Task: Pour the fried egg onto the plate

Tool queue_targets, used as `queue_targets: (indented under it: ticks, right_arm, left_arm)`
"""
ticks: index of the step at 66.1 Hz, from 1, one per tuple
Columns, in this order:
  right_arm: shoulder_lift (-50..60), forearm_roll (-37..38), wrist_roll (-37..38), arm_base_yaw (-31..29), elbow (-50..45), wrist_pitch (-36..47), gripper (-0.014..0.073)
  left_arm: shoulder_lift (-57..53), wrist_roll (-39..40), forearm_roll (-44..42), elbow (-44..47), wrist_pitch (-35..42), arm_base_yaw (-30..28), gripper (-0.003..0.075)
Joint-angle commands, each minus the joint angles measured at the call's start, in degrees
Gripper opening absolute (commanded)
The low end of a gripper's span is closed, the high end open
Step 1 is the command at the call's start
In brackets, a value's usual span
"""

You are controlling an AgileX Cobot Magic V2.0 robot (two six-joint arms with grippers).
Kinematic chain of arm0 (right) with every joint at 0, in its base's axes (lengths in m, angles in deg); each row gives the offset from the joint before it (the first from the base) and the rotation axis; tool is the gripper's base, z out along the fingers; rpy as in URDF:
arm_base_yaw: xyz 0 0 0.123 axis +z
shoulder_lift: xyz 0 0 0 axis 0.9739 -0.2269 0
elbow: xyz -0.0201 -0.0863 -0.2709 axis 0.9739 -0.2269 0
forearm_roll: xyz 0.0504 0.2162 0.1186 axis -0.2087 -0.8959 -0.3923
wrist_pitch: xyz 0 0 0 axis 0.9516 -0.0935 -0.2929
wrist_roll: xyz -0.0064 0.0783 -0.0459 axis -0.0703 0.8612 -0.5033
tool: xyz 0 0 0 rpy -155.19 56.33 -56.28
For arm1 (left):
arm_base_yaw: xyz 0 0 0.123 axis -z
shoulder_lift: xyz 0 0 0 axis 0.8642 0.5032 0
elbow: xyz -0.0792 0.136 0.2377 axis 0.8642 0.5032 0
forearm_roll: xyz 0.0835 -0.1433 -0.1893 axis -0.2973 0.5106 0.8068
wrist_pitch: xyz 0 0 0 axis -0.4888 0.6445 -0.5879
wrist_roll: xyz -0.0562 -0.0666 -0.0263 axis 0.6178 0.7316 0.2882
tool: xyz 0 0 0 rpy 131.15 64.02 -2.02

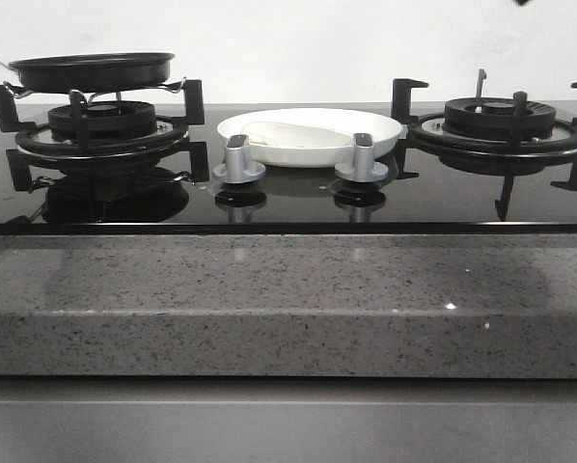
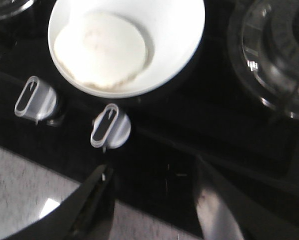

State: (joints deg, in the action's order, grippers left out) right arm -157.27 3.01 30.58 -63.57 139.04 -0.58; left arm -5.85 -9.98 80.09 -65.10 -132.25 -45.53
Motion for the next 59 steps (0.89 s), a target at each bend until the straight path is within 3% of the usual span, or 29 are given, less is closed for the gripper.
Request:
queue_targets:
  ticks: [1, 32, 59]
  right_arm:
    - [7.7, -0.4, -1.1, -0.1, -4.7, 4.3, 0.0394]
    - [34.5, -0.2, -1.2, -0.1, -26.7, 3.1, 0.0394]
    - [43.6, -0.2, -1.2, -0.1, -31.5, -1.1, 0.0394]
  left_arm:
    - [-0.3, 0.5, -0.4, -1.5, 3.0, 0.4, 0.0489]
    - [-0.3, 0.5, -0.4, -1.5, 3.4, 0.4, 0.0489]
    - [-0.3, 0.5, -0.4, -1.5, 3.4, 0.4, 0.0489]
